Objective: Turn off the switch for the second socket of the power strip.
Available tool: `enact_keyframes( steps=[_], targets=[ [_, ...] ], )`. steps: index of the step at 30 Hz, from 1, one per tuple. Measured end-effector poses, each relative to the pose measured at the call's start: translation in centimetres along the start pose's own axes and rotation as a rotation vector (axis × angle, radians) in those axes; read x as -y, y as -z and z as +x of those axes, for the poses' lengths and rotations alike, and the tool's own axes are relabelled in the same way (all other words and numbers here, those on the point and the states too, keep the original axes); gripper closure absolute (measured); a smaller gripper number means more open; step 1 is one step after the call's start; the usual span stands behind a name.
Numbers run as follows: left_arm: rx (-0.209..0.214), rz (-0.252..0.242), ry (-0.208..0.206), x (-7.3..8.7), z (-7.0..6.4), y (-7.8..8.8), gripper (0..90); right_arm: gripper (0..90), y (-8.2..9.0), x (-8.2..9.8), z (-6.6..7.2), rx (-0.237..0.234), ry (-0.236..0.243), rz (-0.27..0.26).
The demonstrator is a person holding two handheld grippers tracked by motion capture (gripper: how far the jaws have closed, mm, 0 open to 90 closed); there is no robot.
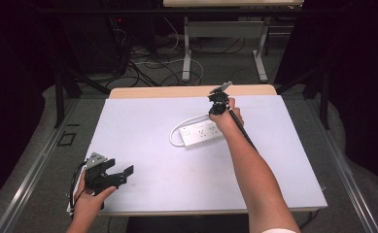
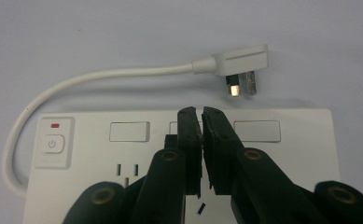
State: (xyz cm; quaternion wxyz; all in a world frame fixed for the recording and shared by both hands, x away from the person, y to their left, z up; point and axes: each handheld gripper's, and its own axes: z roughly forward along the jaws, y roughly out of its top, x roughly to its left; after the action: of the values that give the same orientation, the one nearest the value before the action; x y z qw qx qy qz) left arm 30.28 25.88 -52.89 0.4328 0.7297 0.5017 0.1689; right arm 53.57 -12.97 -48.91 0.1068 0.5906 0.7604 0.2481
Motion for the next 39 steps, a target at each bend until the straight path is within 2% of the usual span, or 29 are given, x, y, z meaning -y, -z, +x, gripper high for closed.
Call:
enact_keyframes(
  steps=[2,10,17,24,28,30,35,39],
  targets=[
    [0.000,0.000,0.000,0.0,0.0,0.0,16.2,86.4,-0.3,0.1,-0.1,-0.001,-0.006,-0.010],
    [0.000,0.000,-0.001,0.0,0.0,0.0,16.3,86.3,-1.1,0.3,-0.4,0.007,-0.012,0.018],
    [-0.002,-0.003,0.004,0.0,0.0,0.0,16.3,86.3,-1.7,0.3,-0.4,0.008,-0.001,0.002],
    [-0.001,-0.005,0.002,0.0,0.1,0.1,16.3,87.4,-2.0,0.3,-0.3,0.017,-0.022,0.016],
    [0.000,-0.005,0.002,0.0,0.1,0.0,16.3,87.8,-2.2,0.3,-0.4,0.024,-0.014,0.006],
    [0.000,-0.004,0.002,0.0,0.1,0.0,16.3,88.9,-2.2,0.3,-0.4,0.027,-0.007,0.027],
    [0.001,-0.003,0.004,0.0,0.1,0.0,16.3,90.0,-2.2,0.3,-0.4,0.030,-0.012,0.024],
    [0.001,-0.002,0.003,0.0,0.1,0.0,16.3,90.0,-2.4,0.4,-0.3,0.010,-0.011,0.011]
  ],
)
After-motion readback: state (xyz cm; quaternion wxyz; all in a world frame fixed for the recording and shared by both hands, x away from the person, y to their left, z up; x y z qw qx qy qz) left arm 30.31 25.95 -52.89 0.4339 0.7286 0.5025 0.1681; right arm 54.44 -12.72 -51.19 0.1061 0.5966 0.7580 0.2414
